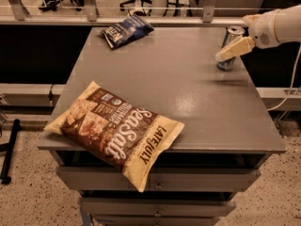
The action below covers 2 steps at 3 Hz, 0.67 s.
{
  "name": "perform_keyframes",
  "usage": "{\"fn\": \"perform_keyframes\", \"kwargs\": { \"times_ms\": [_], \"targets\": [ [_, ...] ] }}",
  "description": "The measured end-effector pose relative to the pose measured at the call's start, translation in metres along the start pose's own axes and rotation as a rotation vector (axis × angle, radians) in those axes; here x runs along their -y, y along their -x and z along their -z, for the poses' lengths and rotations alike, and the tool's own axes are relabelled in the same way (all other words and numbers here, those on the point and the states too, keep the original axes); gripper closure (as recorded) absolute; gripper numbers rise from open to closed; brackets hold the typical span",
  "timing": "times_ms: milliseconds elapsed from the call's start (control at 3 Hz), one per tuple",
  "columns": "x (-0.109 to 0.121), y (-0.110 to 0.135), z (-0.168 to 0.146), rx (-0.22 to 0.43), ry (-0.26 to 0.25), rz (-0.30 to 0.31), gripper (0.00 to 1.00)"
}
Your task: Move redbull can near brown chip bag
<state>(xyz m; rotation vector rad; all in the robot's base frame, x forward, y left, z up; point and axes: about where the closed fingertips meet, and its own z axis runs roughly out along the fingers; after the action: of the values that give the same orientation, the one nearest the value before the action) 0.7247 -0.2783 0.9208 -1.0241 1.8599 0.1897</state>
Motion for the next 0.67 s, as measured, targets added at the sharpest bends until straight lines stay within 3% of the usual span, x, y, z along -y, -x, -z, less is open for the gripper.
{"fn": "perform_keyframes", "kwargs": {
  "times_ms": [333,667],
  "targets": [
    [-0.0065,-0.0022,-0.0100,0.052,0.034,-0.034,0.16],
    [-0.0088,-0.0025,-0.0131,0.103,0.048,-0.058,0.48]
  ]
}}
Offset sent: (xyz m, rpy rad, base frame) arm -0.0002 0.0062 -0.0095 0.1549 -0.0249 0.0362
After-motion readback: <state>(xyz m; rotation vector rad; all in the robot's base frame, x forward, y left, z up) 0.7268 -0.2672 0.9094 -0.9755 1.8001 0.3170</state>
